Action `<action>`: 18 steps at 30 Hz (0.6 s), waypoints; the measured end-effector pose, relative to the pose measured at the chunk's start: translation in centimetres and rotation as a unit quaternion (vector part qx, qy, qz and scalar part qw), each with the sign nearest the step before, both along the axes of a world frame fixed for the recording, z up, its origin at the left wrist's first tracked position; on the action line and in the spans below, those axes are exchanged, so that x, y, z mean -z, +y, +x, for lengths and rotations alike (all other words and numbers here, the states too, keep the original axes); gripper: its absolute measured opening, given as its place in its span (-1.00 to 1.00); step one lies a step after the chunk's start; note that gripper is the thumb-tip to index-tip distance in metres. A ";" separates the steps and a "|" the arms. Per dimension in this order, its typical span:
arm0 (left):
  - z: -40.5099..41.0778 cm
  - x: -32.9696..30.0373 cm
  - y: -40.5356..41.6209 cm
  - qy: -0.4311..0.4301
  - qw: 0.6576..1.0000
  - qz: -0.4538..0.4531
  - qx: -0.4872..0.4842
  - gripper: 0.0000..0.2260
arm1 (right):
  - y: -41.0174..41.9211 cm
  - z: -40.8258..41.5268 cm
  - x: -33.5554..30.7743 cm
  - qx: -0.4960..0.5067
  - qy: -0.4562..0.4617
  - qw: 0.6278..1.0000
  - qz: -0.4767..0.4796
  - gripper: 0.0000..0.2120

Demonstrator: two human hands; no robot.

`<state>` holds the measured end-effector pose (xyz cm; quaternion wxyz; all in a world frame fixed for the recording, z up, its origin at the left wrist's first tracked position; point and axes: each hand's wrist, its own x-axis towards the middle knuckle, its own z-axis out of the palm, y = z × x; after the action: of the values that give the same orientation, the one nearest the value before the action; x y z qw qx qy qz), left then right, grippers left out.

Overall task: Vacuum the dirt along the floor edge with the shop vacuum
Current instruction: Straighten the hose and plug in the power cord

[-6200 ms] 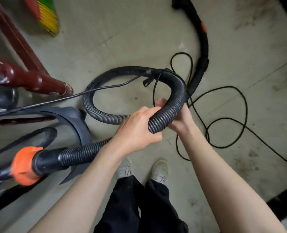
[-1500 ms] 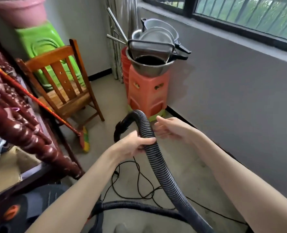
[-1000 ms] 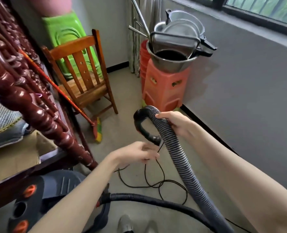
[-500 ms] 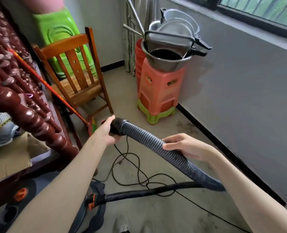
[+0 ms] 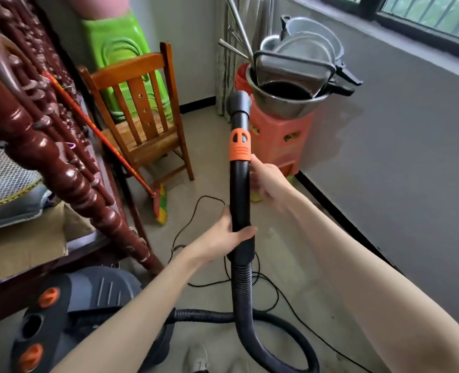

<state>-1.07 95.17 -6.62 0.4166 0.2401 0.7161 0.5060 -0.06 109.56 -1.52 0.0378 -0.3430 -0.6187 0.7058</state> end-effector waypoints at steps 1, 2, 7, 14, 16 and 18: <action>-0.2 -0.3 -0.2 0.015 1.000 -0.009 0.010 -0.52 | 0.0 -0.3 -0.4 0.026 0.026 0.999 -0.023 -0.62; -0.3 -0.6 -0.3 0.027 0.999 -0.017 0.013 -0.55 | 0.0 -0.4 -0.7 0.038 0.053 0.997 -0.049 -0.63; -0.6 0.0 -1.3 0.069 0.995 -0.040 0.056 -0.55 | -0.8 -0.5 -1.1 -0.026 0.057 0.998 -0.030 -0.68; -0.8 1.6 -3.2 0.095 0.991 -0.047 0.084 -0.77 | -1.4 -0.9 -0.5 -0.053 0.090 0.985 -0.135 -0.83; -0.8 2.4 -4.1 0.093 0.990 -0.048 0.090 -0.75 | -1.6 -1.3 -1.1 -0.015 0.120 0.974 -0.192 -0.83; -0.7 3.0 -5.0 0.092 0.989 -0.051 0.100 -0.72 | -1.9 -1.4 -1.6 -0.007 0.153 0.969 -0.195 -0.88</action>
<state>-1.80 90.21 -9.61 0.4091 0.3347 0.7487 0.4001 -1.43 107.68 0.09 0.0597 -0.2275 -0.4587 0.8569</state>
